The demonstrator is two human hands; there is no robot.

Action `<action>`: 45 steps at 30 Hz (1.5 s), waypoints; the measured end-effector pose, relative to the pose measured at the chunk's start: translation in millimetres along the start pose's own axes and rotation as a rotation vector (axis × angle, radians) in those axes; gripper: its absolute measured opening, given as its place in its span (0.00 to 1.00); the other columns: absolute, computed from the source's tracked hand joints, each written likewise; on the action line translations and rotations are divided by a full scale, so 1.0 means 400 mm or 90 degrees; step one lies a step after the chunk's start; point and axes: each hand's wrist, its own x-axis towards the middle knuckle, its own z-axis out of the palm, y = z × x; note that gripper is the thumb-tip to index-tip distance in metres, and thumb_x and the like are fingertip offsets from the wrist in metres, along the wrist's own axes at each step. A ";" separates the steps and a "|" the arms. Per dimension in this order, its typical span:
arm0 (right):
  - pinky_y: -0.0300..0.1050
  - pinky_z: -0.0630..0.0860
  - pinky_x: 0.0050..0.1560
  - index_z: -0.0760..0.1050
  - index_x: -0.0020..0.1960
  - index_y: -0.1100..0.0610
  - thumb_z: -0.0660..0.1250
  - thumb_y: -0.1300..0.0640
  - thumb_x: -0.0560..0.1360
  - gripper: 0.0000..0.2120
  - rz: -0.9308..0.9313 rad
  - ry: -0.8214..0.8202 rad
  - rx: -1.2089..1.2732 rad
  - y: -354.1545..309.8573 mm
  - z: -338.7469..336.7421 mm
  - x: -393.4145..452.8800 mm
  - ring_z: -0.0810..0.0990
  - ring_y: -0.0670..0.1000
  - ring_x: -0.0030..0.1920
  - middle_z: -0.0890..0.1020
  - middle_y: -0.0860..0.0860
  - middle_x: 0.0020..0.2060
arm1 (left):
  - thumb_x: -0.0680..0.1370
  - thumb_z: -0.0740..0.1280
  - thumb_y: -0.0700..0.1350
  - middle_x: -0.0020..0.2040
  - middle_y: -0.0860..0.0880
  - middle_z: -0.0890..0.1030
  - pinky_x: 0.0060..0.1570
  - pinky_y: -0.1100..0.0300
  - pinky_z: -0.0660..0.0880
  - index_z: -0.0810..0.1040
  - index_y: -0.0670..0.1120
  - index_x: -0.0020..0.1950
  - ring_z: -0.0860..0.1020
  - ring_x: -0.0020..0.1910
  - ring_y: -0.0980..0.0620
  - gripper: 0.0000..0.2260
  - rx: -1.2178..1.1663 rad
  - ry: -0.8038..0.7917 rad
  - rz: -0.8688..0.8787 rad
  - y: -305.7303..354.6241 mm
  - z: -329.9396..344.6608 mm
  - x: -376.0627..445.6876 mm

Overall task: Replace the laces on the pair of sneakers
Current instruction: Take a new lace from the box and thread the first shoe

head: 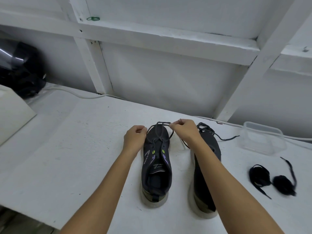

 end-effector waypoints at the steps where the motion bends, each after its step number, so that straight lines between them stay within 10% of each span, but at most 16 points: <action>1: 0.36 0.70 0.35 0.81 0.41 0.60 0.72 0.53 0.76 0.11 -0.005 -0.035 -0.021 -0.005 -0.005 -0.011 0.76 0.45 0.36 0.77 0.46 0.31 | 0.80 0.66 0.51 0.57 0.50 0.82 0.60 0.55 0.75 0.79 0.47 0.61 0.79 0.58 0.50 0.13 0.031 0.017 -0.008 -0.002 0.001 -0.021; 7: 0.42 0.65 0.33 0.71 0.29 0.58 0.75 0.42 0.72 0.25 -0.060 -0.123 -0.176 -0.012 0.015 -0.044 0.68 0.46 0.28 0.73 0.49 0.24 | 0.69 0.72 0.62 0.54 0.53 0.83 0.59 0.51 0.78 0.81 0.51 0.58 0.81 0.56 0.50 0.22 0.107 -0.116 -0.013 0.001 0.027 -0.122; 12: 0.39 0.75 0.41 0.87 0.42 0.52 0.80 0.48 0.69 0.08 -0.123 -0.114 -0.197 -0.013 0.043 -0.054 0.81 0.44 0.42 0.85 0.45 0.38 | 0.56 0.72 0.66 0.60 0.49 0.78 0.58 0.48 0.78 0.73 0.48 0.66 0.79 0.58 0.48 0.42 0.143 -0.115 -0.015 -0.004 0.055 -0.136; 19: 0.34 0.74 0.46 0.85 0.44 0.53 0.73 0.59 0.76 0.03 -0.152 -0.175 -0.089 -0.017 0.044 -0.060 0.81 0.40 0.41 0.85 0.44 0.39 | 0.62 0.72 0.61 0.54 0.53 0.81 0.56 0.49 0.78 0.76 0.55 0.62 0.80 0.54 0.51 0.29 0.143 -0.090 0.012 -0.014 0.059 -0.140; 27: 0.28 0.67 0.31 0.82 0.52 0.64 0.70 0.63 0.79 0.05 -0.227 -0.126 0.166 -0.118 -0.036 -0.095 0.73 0.38 0.28 0.78 0.40 0.29 | 0.62 0.73 0.61 0.59 0.51 0.78 0.58 0.47 0.78 0.74 0.48 0.68 0.78 0.59 0.48 0.36 0.148 -0.085 0.001 -0.014 0.061 -0.149; 45: 0.34 0.72 0.45 0.83 0.46 0.56 0.72 0.57 0.78 0.03 -0.219 -0.065 0.164 -0.148 -0.017 -0.061 0.74 0.40 0.36 0.78 0.43 0.34 | 0.68 0.74 0.59 0.61 0.51 0.77 0.61 0.47 0.77 0.73 0.50 0.70 0.77 0.61 0.48 0.33 0.141 -0.089 0.028 -0.033 0.063 -0.135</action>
